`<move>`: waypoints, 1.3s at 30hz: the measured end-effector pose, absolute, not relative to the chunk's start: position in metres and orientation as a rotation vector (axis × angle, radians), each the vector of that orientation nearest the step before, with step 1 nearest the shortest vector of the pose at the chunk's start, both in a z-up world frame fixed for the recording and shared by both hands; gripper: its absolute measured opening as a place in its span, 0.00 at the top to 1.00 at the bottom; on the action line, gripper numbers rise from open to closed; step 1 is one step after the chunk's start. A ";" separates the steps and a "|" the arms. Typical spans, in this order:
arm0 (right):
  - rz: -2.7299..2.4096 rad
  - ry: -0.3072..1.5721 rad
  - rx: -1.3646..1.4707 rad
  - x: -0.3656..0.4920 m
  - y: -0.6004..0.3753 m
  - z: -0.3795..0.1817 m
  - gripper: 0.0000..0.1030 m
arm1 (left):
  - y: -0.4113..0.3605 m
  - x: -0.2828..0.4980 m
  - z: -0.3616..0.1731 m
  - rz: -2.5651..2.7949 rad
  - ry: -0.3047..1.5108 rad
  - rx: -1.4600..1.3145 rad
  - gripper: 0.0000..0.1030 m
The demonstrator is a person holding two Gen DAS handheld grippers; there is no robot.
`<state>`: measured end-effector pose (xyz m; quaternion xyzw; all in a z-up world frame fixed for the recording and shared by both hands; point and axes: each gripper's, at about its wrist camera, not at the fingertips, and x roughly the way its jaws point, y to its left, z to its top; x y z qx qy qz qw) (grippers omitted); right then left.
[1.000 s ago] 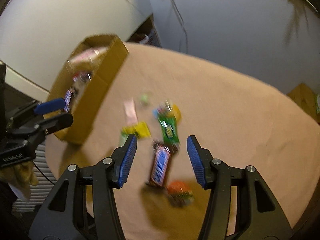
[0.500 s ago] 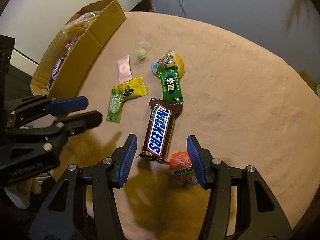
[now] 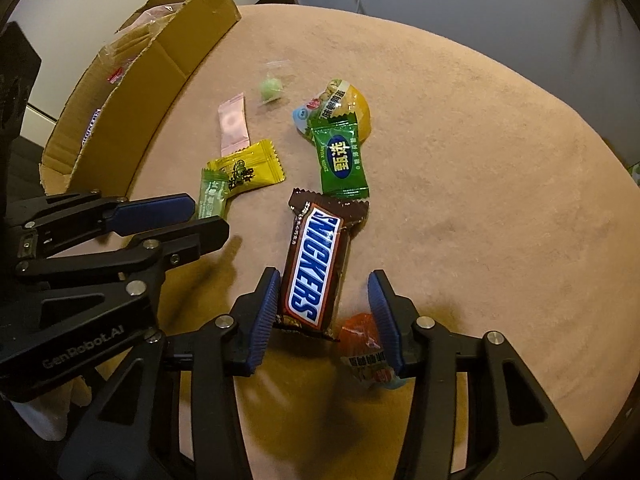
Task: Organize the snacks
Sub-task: 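Grasp the green wrapped candy with the left tool while the right tool grasps a Snickers bar, then carry both snacks into the cardboard box and open both tools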
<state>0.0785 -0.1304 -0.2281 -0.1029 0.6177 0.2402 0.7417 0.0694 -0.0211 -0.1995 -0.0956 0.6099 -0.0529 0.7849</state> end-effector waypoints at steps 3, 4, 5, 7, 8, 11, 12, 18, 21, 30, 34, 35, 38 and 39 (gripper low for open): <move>0.522 1.347 -0.242 0.079 -0.127 -0.229 0.56 | -0.021 0.072 -0.203 -0.108 1.322 -0.209 0.79; 0.520 1.343 -0.250 0.079 -0.125 -0.229 0.56 | -0.021 0.072 -0.204 -0.106 1.320 -0.210 0.79; 0.518 1.340 -0.255 0.079 -0.123 -0.229 0.57 | -0.022 0.072 -0.203 -0.105 1.314 -0.202 0.80; 0.515 1.336 -0.263 0.080 -0.120 -0.229 0.60 | -0.024 0.072 -0.203 -0.104 1.310 -0.195 0.80; 0.514 1.333 -0.265 0.079 -0.119 -0.228 0.61 | -0.024 0.071 -0.203 -0.105 1.307 -0.189 0.80; 0.509 1.327 -0.265 0.078 -0.117 -0.227 0.70 | -0.024 0.070 -0.203 -0.108 1.301 -0.185 0.81; 0.511 1.326 -0.263 0.077 -0.117 -0.226 0.71 | -0.024 0.070 -0.202 -0.111 1.300 -0.186 0.82; 0.506 1.314 -0.253 0.071 -0.125 -0.225 0.71 | -0.021 0.065 -0.202 -0.111 1.292 -0.196 0.82; 0.509 1.308 -0.240 0.070 -0.129 -0.226 0.72 | -0.017 0.065 -0.201 -0.111 1.291 -0.204 0.82; 0.518 1.284 -0.200 0.069 -0.131 -0.219 0.72 | -0.009 0.059 -0.188 -0.121 1.270 -0.230 0.82; 0.523 1.268 -0.182 0.072 -0.136 -0.212 0.72 | -0.005 0.058 -0.179 -0.128 1.252 -0.231 0.82; 0.525 1.263 -0.179 0.071 -0.137 -0.209 0.72 | -0.004 0.057 -0.177 -0.131 1.248 -0.230 0.82; 0.535 1.243 -0.173 0.070 -0.139 -0.199 0.72 | 0.000 0.056 -0.167 -0.137 1.225 -0.224 0.82; 0.538 1.235 -0.172 0.069 -0.139 -0.194 0.72 | 0.003 0.056 -0.162 -0.136 1.214 -0.224 0.82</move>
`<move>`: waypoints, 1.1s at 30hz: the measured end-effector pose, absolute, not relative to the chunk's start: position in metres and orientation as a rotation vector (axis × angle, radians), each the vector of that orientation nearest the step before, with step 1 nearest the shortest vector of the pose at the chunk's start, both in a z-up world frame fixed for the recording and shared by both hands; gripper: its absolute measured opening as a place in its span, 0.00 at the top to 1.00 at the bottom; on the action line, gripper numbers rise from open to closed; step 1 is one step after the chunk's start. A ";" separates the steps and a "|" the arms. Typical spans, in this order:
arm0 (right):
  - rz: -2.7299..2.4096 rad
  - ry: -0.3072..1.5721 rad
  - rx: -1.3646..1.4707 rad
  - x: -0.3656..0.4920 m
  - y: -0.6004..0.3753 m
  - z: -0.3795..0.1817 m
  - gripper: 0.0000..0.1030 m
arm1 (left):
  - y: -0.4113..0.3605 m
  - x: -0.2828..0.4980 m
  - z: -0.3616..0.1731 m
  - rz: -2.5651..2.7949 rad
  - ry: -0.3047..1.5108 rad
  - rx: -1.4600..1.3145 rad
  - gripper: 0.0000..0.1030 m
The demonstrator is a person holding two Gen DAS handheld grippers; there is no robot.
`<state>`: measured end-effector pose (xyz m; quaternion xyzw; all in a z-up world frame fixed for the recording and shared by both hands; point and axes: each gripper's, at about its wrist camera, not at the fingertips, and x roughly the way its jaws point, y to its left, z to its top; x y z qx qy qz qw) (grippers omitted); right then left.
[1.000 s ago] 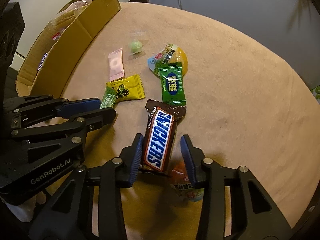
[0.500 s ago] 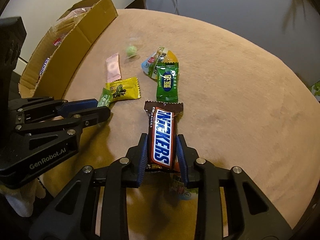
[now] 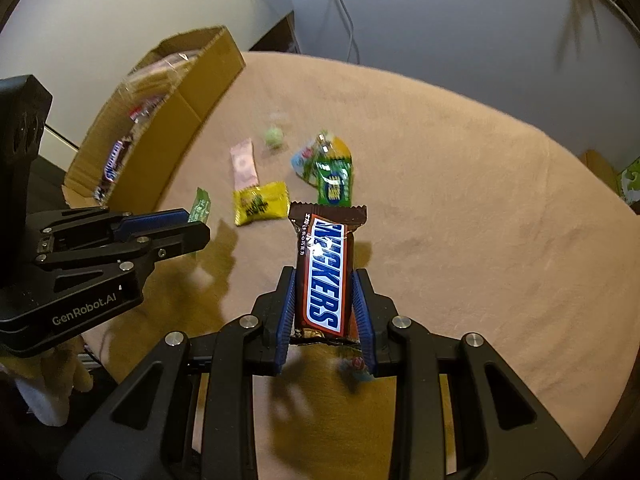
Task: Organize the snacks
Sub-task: 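Carry both snacks into the cardboard box and open both tools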
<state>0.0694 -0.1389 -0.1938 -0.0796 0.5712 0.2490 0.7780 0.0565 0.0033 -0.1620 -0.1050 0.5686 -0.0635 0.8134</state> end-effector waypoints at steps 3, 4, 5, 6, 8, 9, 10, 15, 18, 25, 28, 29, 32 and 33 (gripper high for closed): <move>0.554 1.212 -0.172 0.069 -0.143 -0.188 0.72 | 0.011 0.057 -0.153 -0.129 1.189 -0.229 0.82; 0.561 1.202 -0.174 0.068 -0.145 -0.186 0.72 | 0.014 0.056 -0.151 -0.125 1.182 -0.231 0.82; 0.567 1.194 -0.175 0.067 -0.147 -0.186 0.72 | 0.017 0.056 -0.148 -0.118 1.174 -0.233 0.82; 0.578 1.185 -0.177 0.066 -0.148 -0.184 0.72 | 0.021 0.055 -0.145 -0.111 1.166 -0.234 0.82; 0.595 1.170 -0.182 0.063 -0.150 -0.185 0.72 | 0.028 0.055 -0.142 -0.097 1.155 -0.242 0.82; 0.605 1.163 -0.186 0.063 -0.151 -0.186 0.72 | 0.033 0.055 -0.140 -0.089 1.150 -0.249 0.82; 0.615 1.157 -0.191 0.063 -0.150 -0.187 0.72 | 0.037 0.054 -0.139 -0.083 1.146 -0.252 0.82; 0.660 1.132 -0.209 0.064 -0.125 -0.176 0.72 | 0.062 0.048 -0.134 -0.036 1.125 -0.274 0.82; 0.693 1.117 -0.227 0.066 -0.102 -0.168 0.72 | 0.076 0.045 -0.131 -0.004 1.115 -0.291 0.82; 0.759 1.097 -0.273 0.067 -0.057 -0.160 0.72 | 0.105 0.036 -0.131 0.071 1.105 -0.325 0.82; 0.782 1.100 -0.287 0.068 -0.042 -0.161 0.72 | 0.116 0.032 -0.133 0.100 1.105 -0.336 0.82; 0.790 1.101 -0.292 0.068 -0.037 -0.161 0.72 | 0.119 0.031 -0.133 0.108 1.105 -0.340 0.82; 0.812 1.101 -0.307 0.069 -0.020 -0.163 0.72 | 0.126 0.028 -0.134 0.129 1.109 -0.346 0.82; 0.818 1.102 -0.311 0.070 -0.017 -0.164 0.72 | 0.130 0.027 -0.135 0.135 1.111 -0.349 0.82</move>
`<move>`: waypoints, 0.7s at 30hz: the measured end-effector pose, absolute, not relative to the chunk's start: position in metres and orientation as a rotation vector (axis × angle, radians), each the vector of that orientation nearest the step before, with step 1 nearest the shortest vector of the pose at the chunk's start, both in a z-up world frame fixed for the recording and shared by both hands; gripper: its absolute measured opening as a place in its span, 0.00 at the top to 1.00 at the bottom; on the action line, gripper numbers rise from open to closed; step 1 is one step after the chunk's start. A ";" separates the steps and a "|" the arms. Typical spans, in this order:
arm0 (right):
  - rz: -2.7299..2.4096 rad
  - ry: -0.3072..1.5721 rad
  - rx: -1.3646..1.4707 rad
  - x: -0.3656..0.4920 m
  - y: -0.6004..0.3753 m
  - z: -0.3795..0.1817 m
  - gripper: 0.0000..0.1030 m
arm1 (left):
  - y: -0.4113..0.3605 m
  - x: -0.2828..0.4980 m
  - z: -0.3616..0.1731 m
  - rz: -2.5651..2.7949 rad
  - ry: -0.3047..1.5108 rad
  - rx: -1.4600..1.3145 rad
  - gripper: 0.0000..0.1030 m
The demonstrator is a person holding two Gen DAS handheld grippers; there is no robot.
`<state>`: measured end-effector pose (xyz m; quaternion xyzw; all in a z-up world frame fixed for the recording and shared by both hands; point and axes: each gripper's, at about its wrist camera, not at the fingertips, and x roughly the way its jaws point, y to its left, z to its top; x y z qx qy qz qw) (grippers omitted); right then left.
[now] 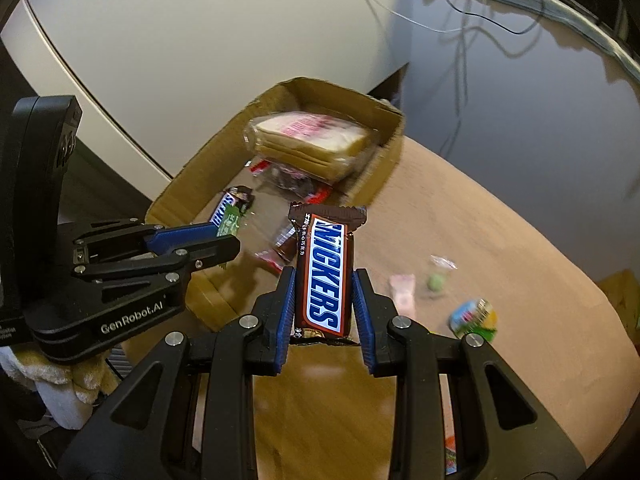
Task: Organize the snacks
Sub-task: 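Carry both snacks into the cardboard box and open both tools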
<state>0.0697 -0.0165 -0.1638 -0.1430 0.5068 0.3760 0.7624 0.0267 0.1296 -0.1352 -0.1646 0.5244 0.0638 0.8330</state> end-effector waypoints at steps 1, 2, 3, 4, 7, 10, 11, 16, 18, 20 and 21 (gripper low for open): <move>0.825 1.104 -0.317 0.070 -0.012 -0.166 0.72 | 0.133 0.026 -0.136 0.141 1.114 -0.351 0.82; 0.831 1.107 -0.323 0.070 -0.006 -0.167 0.72 | 0.135 0.025 -0.137 0.146 1.115 -0.353 0.82; 0.837 1.110 -0.329 0.071 0.000 -0.169 0.72 | 0.137 0.025 -0.137 0.150 1.116 -0.355 0.82; 0.840 1.111 -0.333 0.072 0.002 -0.170 0.72 | 0.139 0.025 -0.138 0.154 1.117 -0.356 0.82; 0.852 1.115 -0.346 0.072 0.014 -0.174 0.72 | 0.144 0.025 -0.139 0.165 1.118 -0.360 0.82; 0.861 1.120 -0.361 0.072 0.026 -0.178 0.72 | 0.150 0.024 -0.140 0.175 1.117 -0.365 0.82; 0.862 1.121 -0.364 0.072 0.028 -0.178 0.72 | 0.153 0.024 -0.140 0.178 1.117 -0.367 0.82; 0.868 1.127 -0.379 0.073 0.041 -0.182 0.72 | 0.162 0.023 -0.141 0.192 1.115 -0.370 0.82; 0.870 1.130 -0.384 0.073 0.045 -0.183 0.72 | 0.165 0.023 -0.141 0.196 1.114 -0.372 0.82; 0.870 1.131 -0.389 0.072 0.048 -0.183 0.72 | 0.167 0.023 -0.142 0.200 1.114 -0.376 0.82; 0.870 1.133 -0.390 0.073 0.050 -0.184 0.72 | 0.168 0.023 -0.142 0.202 1.114 -0.378 0.82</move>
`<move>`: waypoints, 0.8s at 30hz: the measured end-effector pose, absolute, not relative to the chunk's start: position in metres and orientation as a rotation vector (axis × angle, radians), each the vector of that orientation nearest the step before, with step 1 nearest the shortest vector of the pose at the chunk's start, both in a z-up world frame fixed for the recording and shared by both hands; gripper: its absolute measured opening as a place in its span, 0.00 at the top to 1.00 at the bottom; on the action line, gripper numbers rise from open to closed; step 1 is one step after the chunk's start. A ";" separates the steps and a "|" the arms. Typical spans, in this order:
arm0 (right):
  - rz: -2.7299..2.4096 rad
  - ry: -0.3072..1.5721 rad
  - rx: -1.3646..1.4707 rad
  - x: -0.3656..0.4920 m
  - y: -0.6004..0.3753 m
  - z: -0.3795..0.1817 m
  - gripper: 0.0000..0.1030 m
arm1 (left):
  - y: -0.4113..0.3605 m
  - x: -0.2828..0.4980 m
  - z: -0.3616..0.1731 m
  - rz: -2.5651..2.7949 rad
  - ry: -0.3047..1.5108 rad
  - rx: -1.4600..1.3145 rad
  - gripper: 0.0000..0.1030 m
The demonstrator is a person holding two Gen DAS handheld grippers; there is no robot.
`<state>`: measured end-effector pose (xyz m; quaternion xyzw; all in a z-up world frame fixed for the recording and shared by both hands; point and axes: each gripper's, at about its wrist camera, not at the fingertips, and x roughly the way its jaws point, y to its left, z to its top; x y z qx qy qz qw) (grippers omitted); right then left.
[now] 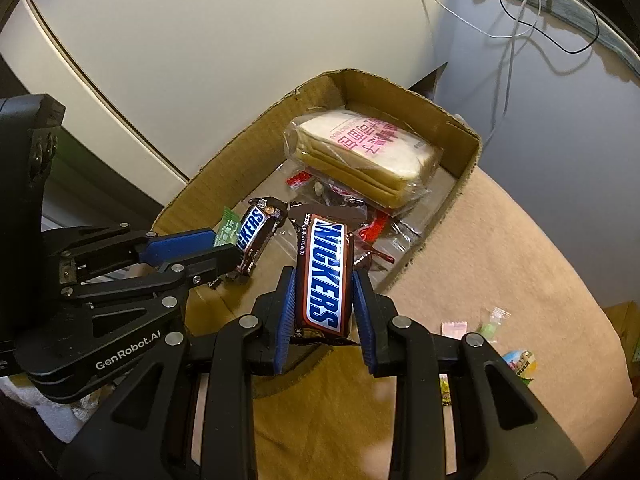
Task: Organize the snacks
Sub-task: 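Carry both snacks into the cardboard box and open both tools, then move both open tools back over the remaining snacks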
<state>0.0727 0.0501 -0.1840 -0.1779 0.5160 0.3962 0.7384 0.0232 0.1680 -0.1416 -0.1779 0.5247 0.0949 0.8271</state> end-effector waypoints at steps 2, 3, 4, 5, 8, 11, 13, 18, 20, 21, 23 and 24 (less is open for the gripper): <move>0.869 1.136 -0.391 0.074 0.053 -0.185 0.72 | 0.171 0.024 -0.142 0.203 1.115 -0.380 0.82; 0.870 1.138 -0.391 0.074 0.055 -0.185 0.72 | 0.171 0.024 -0.142 0.205 1.116 -0.380 0.82; 0.871 1.140 -0.393 0.074 0.054 -0.185 0.71 | 0.172 0.024 -0.142 0.207 1.115 -0.382 0.82; 0.872 1.141 -0.396 0.074 0.055 -0.185 0.71 | 0.173 0.024 -0.142 0.209 1.115 -0.383 0.82; 0.875 1.145 -0.404 0.075 0.057 -0.187 0.71 | 0.175 0.024 -0.141 0.216 1.115 -0.384 0.81; 0.874 1.137 -0.407 0.075 0.059 -0.186 0.71 | 0.176 0.023 -0.140 0.221 1.121 -0.383 0.81; 0.878 1.136 -0.407 0.075 0.060 -0.185 0.71 | 0.176 0.023 -0.140 0.229 1.122 -0.381 0.81; 0.870 1.129 -0.410 0.076 0.059 -0.182 0.69 | 0.177 0.023 -0.140 0.245 1.122 -0.373 0.74; 0.862 1.125 -0.406 0.077 0.057 -0.181 0.62 | 0.177 0.023 -0.139 0.247 1.122 -0.367 0.74; 0.858 1.122 -0.403 0.077 0.056 -0.180 0.60 | 0.177 0.022 -0.139 0.247 1.121 -0.365 0.74; 0.851 1.122 -0.398 0.079 0.053 -0.179 0.59 | 0.177 0.023 -0.138 0.243 1.121 -0.372 0.74; 0.849 1.124 -0.397 0.080 0.052 -0.179 0.56 | 0.176 0.023 -0.138 0.242 1.120 -0.371 0.74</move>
